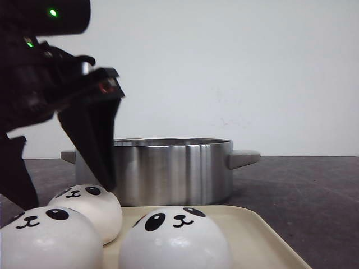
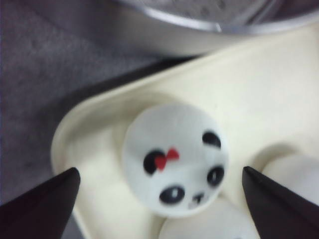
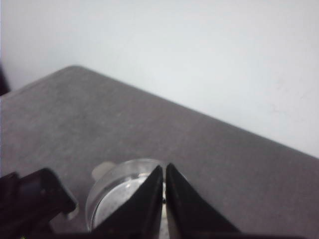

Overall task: Steam buns
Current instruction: 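Lower the open left gripper onto the panda bun nearest it, then close the left gripper on the bun and lift it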

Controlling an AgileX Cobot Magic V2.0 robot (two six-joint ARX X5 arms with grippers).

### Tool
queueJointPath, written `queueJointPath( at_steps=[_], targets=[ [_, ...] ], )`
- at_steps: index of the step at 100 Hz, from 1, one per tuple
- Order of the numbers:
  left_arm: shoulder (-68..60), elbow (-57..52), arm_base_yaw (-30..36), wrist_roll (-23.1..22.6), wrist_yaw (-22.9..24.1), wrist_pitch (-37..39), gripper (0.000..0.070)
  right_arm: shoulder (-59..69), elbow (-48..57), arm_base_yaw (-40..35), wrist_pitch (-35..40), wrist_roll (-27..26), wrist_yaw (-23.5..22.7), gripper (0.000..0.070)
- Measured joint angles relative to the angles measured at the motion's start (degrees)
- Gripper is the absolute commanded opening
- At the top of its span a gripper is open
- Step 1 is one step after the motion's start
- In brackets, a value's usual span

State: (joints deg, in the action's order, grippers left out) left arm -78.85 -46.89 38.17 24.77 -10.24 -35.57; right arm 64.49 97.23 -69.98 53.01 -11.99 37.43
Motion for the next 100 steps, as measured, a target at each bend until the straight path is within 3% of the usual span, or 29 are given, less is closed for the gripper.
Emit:
queueJointPath(
  at_steps=[12,21,25,30,40,70,100],
  targets=[
    [-2.67,-0.15,0.0,0.9,0.0,0.79,0.0508,0.0,0.0,-0.7,1.18,-0.92,0.0,0.0001],
    [-4.31,-0.2,0.0,1.33,0.0,0.7,0.0501,0.0,0.0,-1.05,1.31,-1.36,0.04,0.0001],
    [-4.68,-0.22,0.02,1.4,0.07,0.7,0.0464,0.0,0.0,-1.22,1.38,-1.44,0.04,0.0001],
    [-4.7,-0.35,0.09,1.51,0.04,0.81,0.0346,0.0,0.0,-1.25,1.46,-1.55,0.07,0.0],
    [-4.79,-0.37,0.26,1.55,0.02,0.87,0.0,0.0,0.0,-1.25,1.53,-1.62,0.11,0.0001],
    [-3.89,-1.07,0.55,1.57,-0.17,-0.81,0.001,0.0,0.0,-1.25,1.73,-1.75,0.26,0.0001],
    [10.03,-11.08,2.21,0.83,-0.2,-6.86,0.001,0.0,0.0,-1.31,1.88,-1.77,0.96,0.0001]
  ],
)
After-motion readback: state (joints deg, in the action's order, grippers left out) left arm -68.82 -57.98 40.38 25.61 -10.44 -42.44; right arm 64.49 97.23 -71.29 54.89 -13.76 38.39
